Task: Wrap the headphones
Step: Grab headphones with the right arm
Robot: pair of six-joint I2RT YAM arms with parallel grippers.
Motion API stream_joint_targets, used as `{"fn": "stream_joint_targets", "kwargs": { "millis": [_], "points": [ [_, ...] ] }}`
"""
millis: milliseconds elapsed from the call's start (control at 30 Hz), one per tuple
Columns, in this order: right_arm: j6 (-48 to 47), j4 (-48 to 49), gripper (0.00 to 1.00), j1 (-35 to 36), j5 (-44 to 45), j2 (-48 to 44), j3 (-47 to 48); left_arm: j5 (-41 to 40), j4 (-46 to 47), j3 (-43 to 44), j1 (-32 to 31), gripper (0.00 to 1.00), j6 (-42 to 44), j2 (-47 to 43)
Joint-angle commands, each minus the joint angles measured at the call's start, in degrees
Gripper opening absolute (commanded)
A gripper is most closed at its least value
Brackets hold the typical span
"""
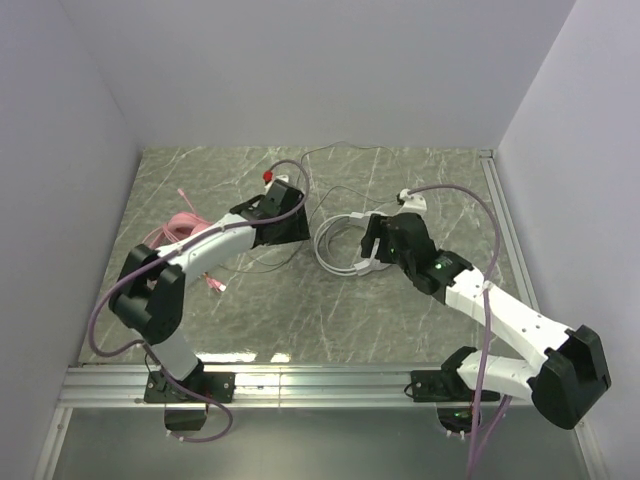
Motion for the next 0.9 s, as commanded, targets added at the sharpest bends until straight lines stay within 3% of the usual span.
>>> {"fn": "stream_joint_targets", "kwargs": {
  "millis": [0, 133, 333, 467, 767, 867],
  "points": [
    [9.0, -12.4, 0.82, -0.2, 6.7, 2.5, 6.9, 0.6, 1.1, -1.1, 0.9, 0.67, 1.1, -5.0],
    [17.6, -21.3, 0.84, -0.3, 5.9, 7.2, 13.3, 0.7, 0.6, -1.5, 1.8, 0.68, 2.2, -6.5],
    [29.4, -27.4, 0.91, -0.3, 6.9, 14.6, 18.2, 1.3, 0.9, -3.3, 3.9, 0.69, 3.1, -8.4],
    [35.9, -31.3, 0.9, -0.9, 8.2, 19.7, 21.4, 2.0, 1.4, -4.4, 4.5, 0.69, 3.3, -9.7],
    [40.3, -26.8, 0.87, -5.6, 4.8, 25.6, 21.7, 3.0, 2.1, -5.6, 5.2, 0.69, 3.8, -9.6],
    [40.1, -27.2, 0.81, -6.4, 4.3, 29.3, 23.5, 3.1, 2.0, -5.3, 5.2, 0.69, 4.1, -9.2]
  ]
}}
